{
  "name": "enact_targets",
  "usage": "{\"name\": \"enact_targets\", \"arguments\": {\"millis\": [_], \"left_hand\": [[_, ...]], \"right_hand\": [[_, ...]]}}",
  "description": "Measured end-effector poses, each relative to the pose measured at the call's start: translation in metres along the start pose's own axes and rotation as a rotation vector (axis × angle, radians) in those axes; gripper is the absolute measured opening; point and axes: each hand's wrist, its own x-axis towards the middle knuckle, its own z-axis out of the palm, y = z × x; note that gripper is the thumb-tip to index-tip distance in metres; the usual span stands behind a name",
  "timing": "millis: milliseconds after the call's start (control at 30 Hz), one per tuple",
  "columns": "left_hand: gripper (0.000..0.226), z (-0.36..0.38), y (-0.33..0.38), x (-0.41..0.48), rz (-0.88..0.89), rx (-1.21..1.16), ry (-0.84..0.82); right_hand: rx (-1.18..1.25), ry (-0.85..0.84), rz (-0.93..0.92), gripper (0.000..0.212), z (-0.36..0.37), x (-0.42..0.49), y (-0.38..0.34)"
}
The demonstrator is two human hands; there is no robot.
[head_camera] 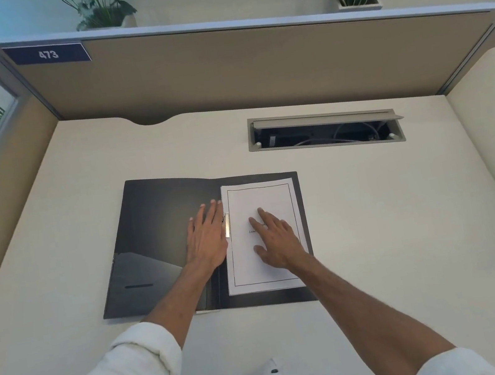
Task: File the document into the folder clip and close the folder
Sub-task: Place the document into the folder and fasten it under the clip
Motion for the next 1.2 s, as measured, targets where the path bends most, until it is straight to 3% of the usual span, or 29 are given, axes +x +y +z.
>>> {"name": "enact_targets", "arguments": {"millis": [333, 500, 600, 800, 1033, 1200], "left_hand": [[0.084, -0.006, -0.012, 0.026, 0.095, 0.033, -0.098], [0.080, -0.007, -0.011, 0.030, 0.120, 0.013, -0.050], [0.070, -0.011, -0.011, 0.032, 0.117, -0.007, 0.004], [0.017, -0.016, -0.012, 0.018, 0.040, -0.198, 0.150], [0.009, -0.010, -0.020, -0.018, 0.071, -0.314, 0.174], [0.023, 0.003, -0.027, -0.044, 0.080, -0.386, 0.107]], "right_hand": [[0.007, 0.007, -0.005, 0.078, -0.002, -0.001, 0.001], [0.012, 0.020, -0.001, 0.078, 0.000, -0.001, 0.000], [0.012, 0.027, -0.005, 0.078, 0.002, -0.002, 0.001], [0.014, 0.029, 0.001, 0.078, 0.001, -0.003, 0.000], [0.007, 0.031, -0.002, 0.078, 0.003, -0.003, 0.000], [0.002, 0.034, -0.005, 0.078, 0.004, -0.003, 0.001]]}}
